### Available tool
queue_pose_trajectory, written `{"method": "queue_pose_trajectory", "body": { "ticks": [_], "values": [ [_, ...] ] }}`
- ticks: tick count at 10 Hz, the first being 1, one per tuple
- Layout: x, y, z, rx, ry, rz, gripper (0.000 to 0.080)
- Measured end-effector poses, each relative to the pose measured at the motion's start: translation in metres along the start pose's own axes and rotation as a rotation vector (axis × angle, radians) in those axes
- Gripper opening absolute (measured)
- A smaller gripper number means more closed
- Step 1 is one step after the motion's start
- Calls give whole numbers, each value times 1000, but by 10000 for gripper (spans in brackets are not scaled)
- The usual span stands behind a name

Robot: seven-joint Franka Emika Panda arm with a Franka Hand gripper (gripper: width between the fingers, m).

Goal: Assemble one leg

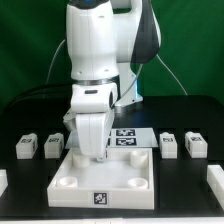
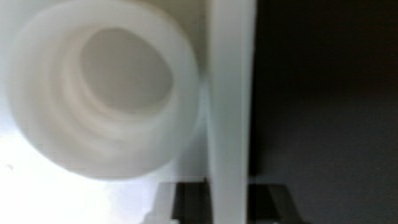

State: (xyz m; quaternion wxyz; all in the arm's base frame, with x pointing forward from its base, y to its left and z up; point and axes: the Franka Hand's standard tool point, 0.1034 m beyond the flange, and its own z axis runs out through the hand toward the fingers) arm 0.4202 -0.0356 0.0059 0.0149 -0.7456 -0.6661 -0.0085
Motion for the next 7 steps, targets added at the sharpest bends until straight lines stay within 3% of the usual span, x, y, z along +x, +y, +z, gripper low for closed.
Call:
{"method": "queue_pose_trajectory", "body": {
  "ticks": [5, 7],
  "values": [
    [1, 4, 0, -5, 0, -39, 59],
    [20, 16, -2, -22, 10, -44, 60]
  ]
}}
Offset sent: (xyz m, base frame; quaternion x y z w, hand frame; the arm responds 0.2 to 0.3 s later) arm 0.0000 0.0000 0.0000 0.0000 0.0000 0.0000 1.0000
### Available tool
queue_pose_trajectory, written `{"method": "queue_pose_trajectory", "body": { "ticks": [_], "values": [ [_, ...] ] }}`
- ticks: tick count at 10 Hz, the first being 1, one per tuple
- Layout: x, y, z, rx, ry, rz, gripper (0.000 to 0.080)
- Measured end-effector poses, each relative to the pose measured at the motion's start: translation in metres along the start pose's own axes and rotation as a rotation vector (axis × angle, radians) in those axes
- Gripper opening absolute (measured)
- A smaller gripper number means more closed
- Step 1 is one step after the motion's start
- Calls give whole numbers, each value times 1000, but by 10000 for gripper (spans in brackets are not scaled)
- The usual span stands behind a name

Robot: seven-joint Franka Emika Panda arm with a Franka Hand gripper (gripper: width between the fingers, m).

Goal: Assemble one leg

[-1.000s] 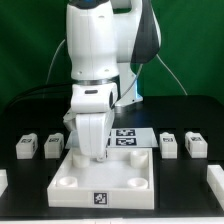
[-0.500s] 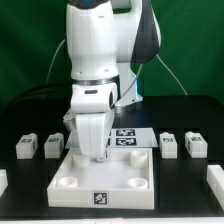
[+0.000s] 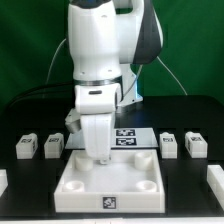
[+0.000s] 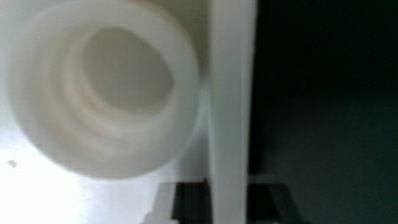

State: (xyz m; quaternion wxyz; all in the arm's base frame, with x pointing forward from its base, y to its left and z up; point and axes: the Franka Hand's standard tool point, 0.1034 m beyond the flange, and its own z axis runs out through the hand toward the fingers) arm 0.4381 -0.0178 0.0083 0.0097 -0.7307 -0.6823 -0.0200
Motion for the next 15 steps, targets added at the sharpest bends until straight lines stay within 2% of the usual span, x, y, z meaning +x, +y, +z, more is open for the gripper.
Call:
{"method": "queue_pose_trajectory", "body": {
  "ticks": [4, 6, 8, 10, 13, 15],
  "values": [
    [53, 23, 3, 1, 29, -21, 60],
    [67, 30, 5, -3, 41, -26, 60],
    [71, 40, 6, -13, 47, -28, 60],
    [69, 51, 5, -3, 46, -14, 60],
    [71, 52, 6, 13, 37, 9, 61],
    [71, 50, 6, 13, 32, 8, 61]
  ]
}}
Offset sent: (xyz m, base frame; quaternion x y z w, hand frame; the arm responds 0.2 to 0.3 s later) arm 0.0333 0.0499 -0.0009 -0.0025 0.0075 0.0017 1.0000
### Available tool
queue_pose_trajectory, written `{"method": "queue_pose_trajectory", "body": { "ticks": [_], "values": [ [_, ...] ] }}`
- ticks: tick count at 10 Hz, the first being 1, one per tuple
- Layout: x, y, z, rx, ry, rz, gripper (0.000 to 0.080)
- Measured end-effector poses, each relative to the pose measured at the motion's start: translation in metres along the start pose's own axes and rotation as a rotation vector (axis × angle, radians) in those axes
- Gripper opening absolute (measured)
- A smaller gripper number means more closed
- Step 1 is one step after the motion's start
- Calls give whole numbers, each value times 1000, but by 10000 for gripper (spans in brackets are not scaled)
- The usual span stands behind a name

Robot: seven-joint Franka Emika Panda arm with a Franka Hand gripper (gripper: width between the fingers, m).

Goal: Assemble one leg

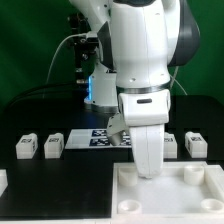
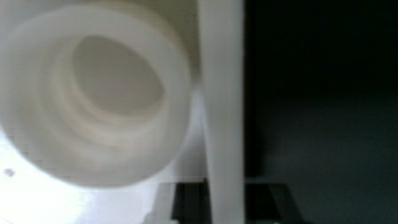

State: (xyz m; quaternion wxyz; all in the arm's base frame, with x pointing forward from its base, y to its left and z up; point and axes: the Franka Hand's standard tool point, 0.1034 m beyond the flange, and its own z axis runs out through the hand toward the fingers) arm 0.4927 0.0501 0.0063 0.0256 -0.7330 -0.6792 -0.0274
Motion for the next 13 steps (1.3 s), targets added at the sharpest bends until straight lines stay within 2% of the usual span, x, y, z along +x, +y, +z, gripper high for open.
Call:
{"method": "queue_pose_trajectory", "body": {
  "ticks": [1, 2, 3, 4, 5, 6, 7, 8, 13],
  "values": [
    [0, 0, 0, 0, 0, 0, 61],
    [0, 0, 1, 1, 0, 1, 180],
    [-1, -1, 1, 2, 0, 1, 180],
    [-1, -1, 1, 3, 0, 2, 315],
    [-1, -1, 1, 3, 0, 2, 516],
    [-1, -1, 1, 3, 0, 2, 516],
    [-1, -1, 2, 4, 0, 2, 606],
    [-1, -1, 2, 4, 0, 3, 641],
    [-2, -1, 2, 4, 0, 4, 649]
  ]
}}
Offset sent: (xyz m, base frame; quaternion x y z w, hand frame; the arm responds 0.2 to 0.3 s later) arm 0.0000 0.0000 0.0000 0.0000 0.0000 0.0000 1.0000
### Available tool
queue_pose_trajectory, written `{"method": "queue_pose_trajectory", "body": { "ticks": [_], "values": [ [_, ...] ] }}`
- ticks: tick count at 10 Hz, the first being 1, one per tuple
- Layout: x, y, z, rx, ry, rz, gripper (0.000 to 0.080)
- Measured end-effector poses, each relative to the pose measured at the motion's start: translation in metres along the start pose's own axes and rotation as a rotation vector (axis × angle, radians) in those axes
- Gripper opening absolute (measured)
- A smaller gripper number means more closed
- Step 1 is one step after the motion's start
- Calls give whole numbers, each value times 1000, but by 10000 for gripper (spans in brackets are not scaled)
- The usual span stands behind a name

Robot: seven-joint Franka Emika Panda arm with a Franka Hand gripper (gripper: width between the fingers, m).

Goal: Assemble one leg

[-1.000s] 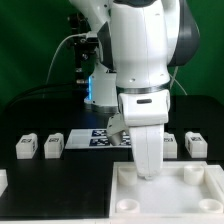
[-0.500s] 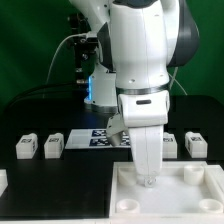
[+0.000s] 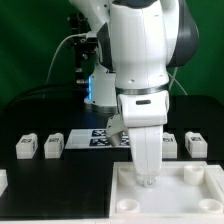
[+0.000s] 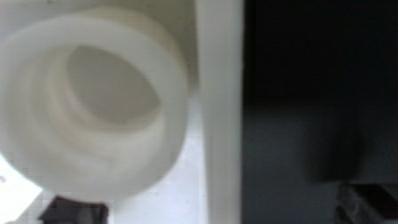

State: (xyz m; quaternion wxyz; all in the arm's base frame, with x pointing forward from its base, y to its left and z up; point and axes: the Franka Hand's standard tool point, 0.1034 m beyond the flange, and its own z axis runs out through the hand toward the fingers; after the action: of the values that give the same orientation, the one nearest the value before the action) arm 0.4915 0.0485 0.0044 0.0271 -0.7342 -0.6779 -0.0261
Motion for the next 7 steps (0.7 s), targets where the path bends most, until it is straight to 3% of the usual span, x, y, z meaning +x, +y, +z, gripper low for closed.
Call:
{"method": "queue_pose_trajectory", "body": {
  "ticks": [2, 4, 7],
  "values": [
    [3, 0, -3, -3, 1, 54, 649],
    [19, -7, -27, -31, 2, 163, 649],
    [61, -13, -45, -54, 21, 533, 649]
  ]
}}
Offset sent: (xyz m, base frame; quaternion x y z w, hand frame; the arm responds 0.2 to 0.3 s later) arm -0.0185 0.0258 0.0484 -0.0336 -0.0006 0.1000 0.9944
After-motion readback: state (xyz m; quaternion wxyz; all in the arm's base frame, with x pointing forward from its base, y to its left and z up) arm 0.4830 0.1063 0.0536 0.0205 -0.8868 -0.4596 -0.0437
